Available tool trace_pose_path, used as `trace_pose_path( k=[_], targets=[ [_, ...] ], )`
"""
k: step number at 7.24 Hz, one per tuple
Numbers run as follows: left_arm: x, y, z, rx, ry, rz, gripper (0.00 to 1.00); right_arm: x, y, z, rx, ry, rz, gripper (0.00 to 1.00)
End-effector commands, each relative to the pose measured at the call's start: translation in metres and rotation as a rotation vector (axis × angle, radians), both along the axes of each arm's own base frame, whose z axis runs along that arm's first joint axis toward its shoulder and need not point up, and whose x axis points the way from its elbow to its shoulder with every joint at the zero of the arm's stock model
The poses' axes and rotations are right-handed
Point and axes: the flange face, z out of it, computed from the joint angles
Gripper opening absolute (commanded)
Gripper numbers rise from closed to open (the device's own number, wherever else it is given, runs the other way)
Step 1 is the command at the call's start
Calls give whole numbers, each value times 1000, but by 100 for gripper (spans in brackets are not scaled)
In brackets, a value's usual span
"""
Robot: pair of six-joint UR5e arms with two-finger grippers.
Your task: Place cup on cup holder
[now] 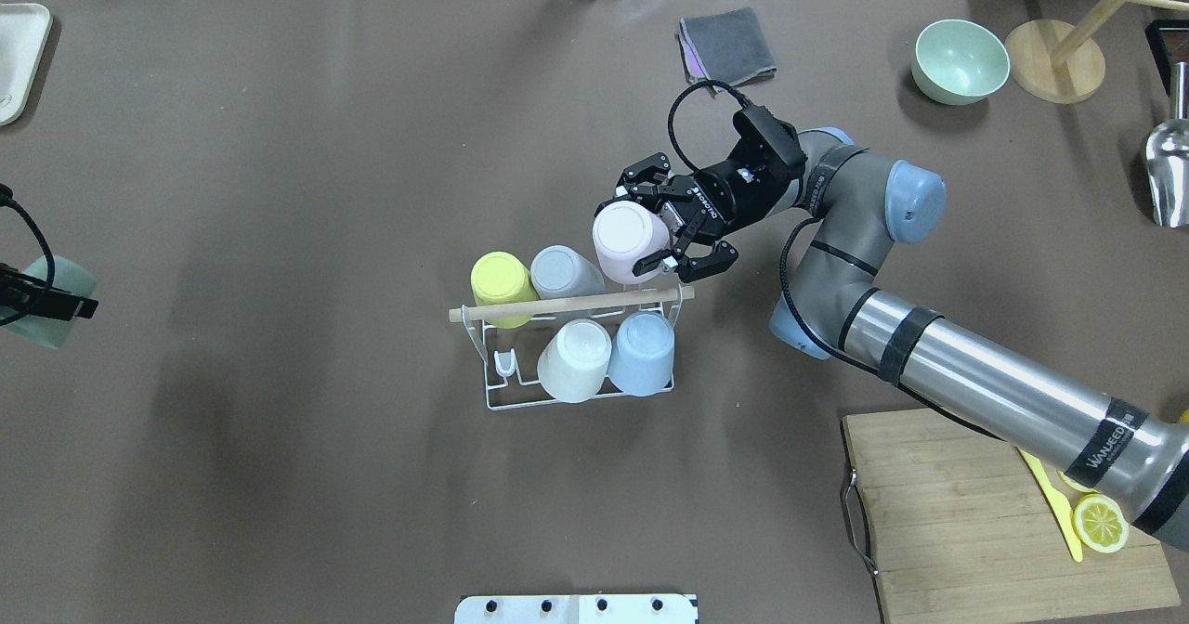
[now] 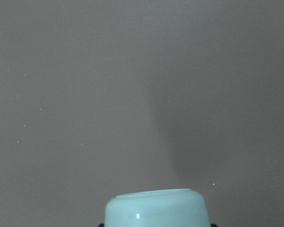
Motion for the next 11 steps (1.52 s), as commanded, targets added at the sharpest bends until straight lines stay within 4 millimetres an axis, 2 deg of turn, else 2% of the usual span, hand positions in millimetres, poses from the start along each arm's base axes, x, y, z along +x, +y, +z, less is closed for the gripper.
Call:
trace_pose_path(
  k=[1, 2, 3, 5, 8, 9, 10, 11],
  targets=[
    [3, 1, 2, -2, -2, 7, 0, -3, 3, 1, -1, 6, -6, 43],
    [5, 1, 4, -4, -5, 10, 0, -3, 3, 1, -4, 6, -8, 71],
    [6, 1, 3, -3, -5, 13, 0, -3, 3, 1, -4, 7, -10, 92],
    [8, 2, 5, -6, -6, 16, 0, 3, -1, 3, -7, 8, -3, 96],
    [9, 2, 2, -1, -3, 18, 0, 13, -12, 3, -22, 19, 13, 96],
    [11, -2, -15, 29, 20, 19, 0, 26, -23, 8, -48, 52, 16, 96],
    [17, -3, -40, 68, 58, 38, 0, 38, -24, 10, -77, 92, -23, 95],
    [32, -17, -76, 119, 120, 50, 0, 54, -26, 15, -122, 142, -66, 95]
  ],
)
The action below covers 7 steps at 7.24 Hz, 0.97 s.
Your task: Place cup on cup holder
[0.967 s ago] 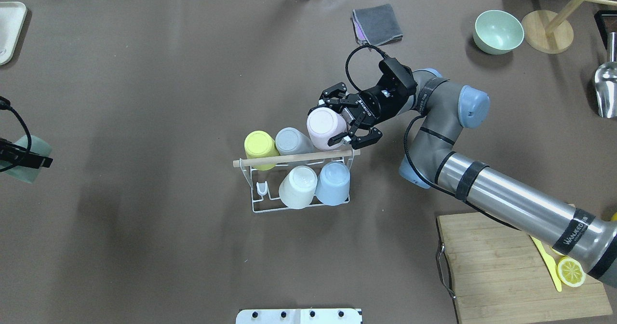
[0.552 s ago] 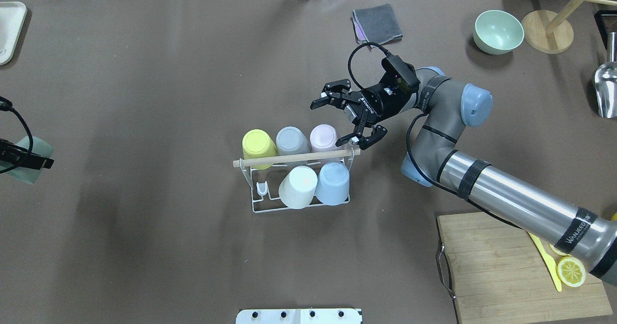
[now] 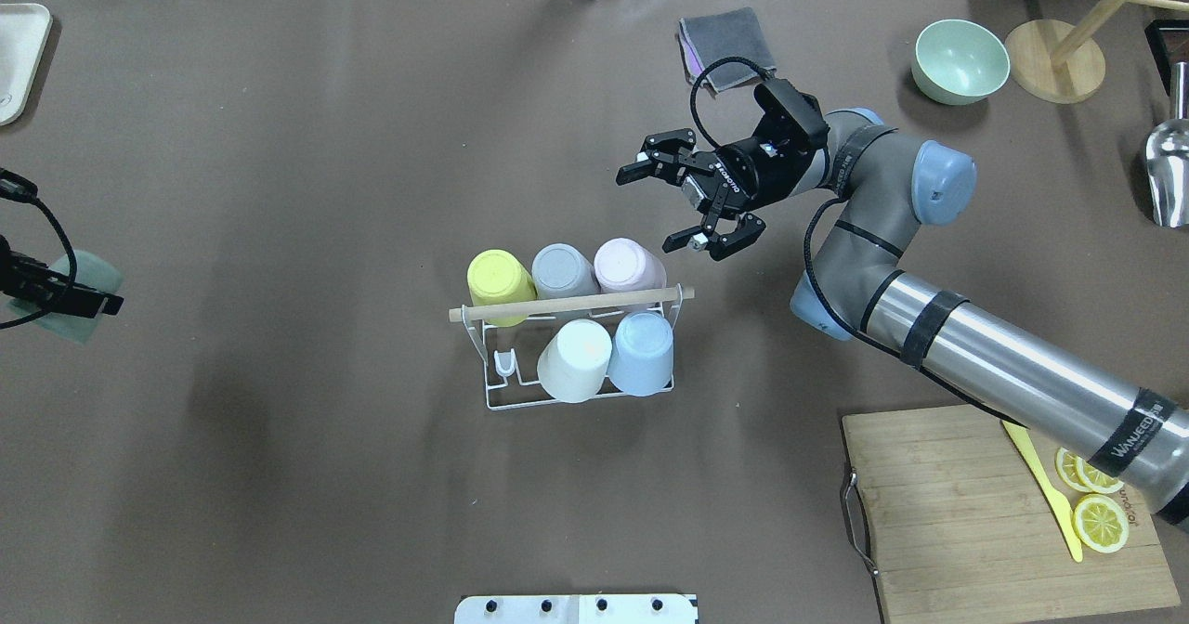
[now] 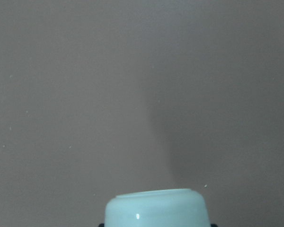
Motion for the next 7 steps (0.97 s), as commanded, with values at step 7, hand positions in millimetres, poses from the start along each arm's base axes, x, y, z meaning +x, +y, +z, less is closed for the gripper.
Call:
trace_pose_path(
  k=[7],
  targets=[
    [-2, 11, -144, 412, 541, -77, 0, 111, -34, 44, -366, 291, -319, 96]
  ],
)
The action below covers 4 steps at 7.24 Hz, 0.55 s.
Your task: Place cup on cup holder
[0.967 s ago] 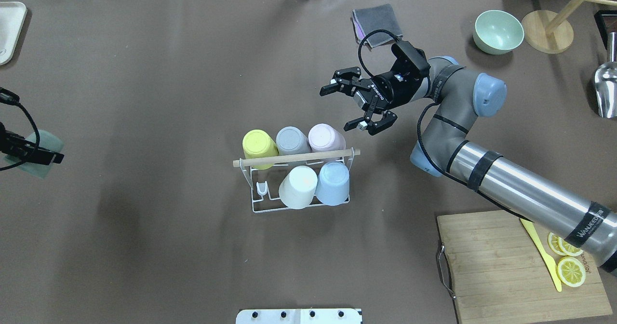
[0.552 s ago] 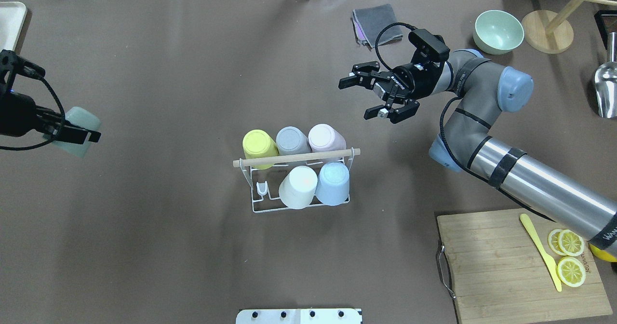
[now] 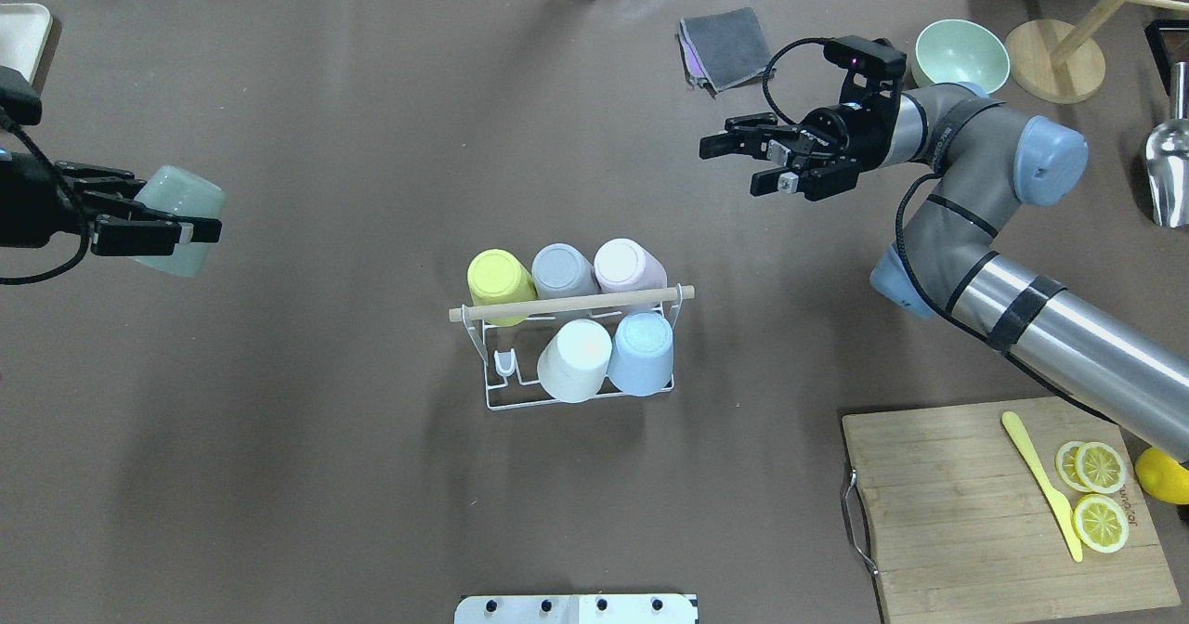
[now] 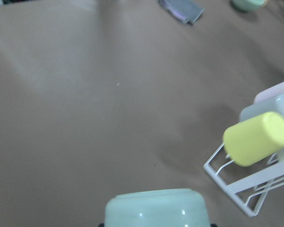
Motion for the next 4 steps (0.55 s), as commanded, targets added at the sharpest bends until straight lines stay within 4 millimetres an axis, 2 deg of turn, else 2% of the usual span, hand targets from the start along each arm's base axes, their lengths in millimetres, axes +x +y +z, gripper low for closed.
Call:
trace_pose_path(
  k=[1, 2, 3, 4],
  targets=[
    [-1, 7, -37, 170, 141, -14, 0, 39, -21, 7, -134, 85, -101, 96],
    [11, -1, -70, 231, 184, -26, 0, 57, -24, 19, -194, 136, -161, 96],
    [16, -13, -103, 283, 231, -91, 0, 75, -26, 21, -254, 193, -243, 96],
    [22, -12, -117, 332, 248, -130, 0, 96, -28, 25, -330, 240, -321, 96]
  ],
)
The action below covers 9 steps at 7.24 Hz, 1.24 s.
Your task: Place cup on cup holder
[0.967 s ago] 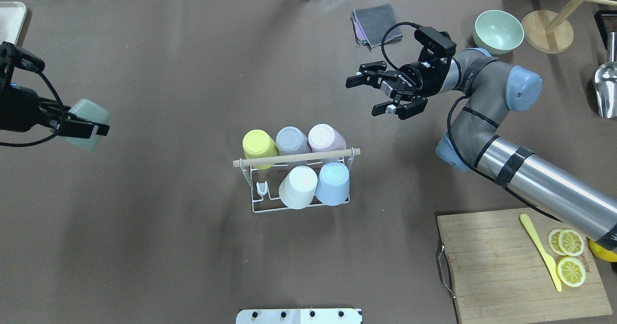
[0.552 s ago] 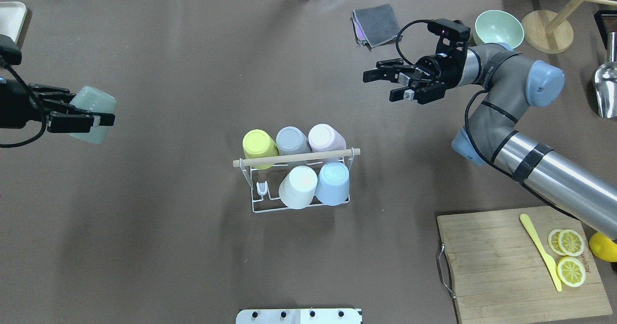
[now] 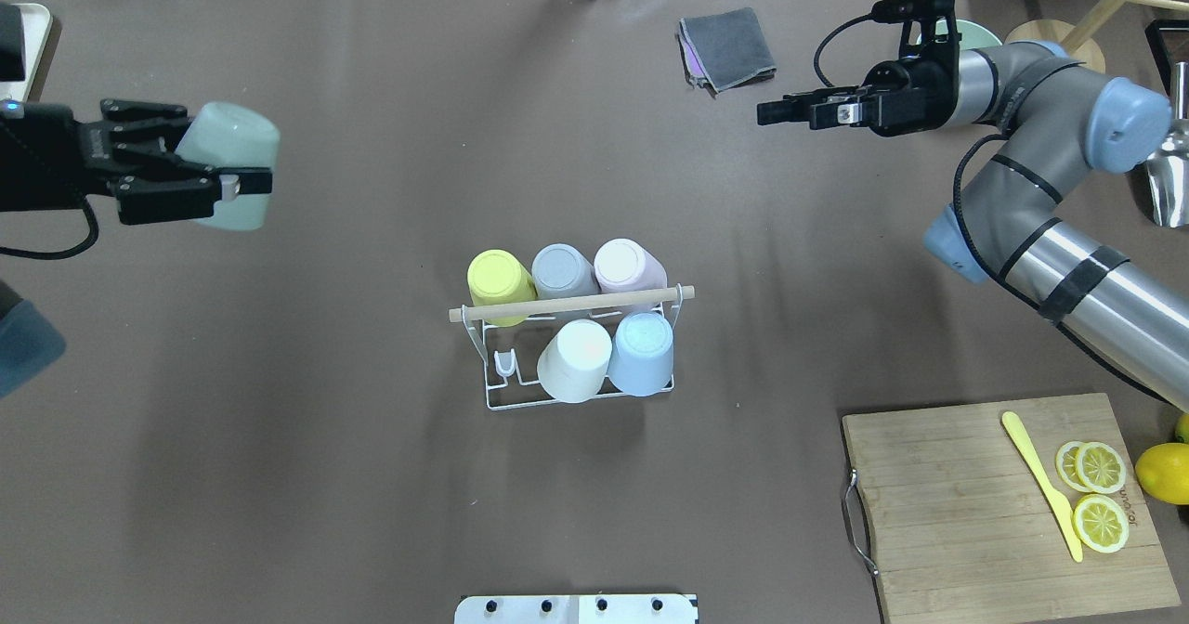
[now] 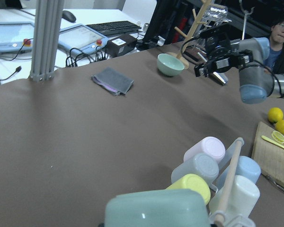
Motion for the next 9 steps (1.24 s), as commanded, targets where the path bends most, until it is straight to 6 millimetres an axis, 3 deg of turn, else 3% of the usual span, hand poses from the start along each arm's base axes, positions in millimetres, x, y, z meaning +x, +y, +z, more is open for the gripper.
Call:
trace_pose_path(
  k=[1, 2, 3, 5, 9],
  targets=[
    [20, 2, -34, 113, 48, -123, 0, 50, -5, 6, -178, 95, -168, 96],
    [56, 19, -45, 150, 72, -198, 0, 75, -9, 9, -249, 156, -238, 96],
    [117, 58, -54, 154, 95, -327, 0, 93, -13, 15, -317, 227, -296, 96],
    [145, 102, -68, 175, 113, -378, 0, 114, -13, 14, -461, 499, -394, 96],
    [203, 191, -46, 141, 140, -487, 0, 101, 8, 23, -587, 850, -449, 95]
  ],
)
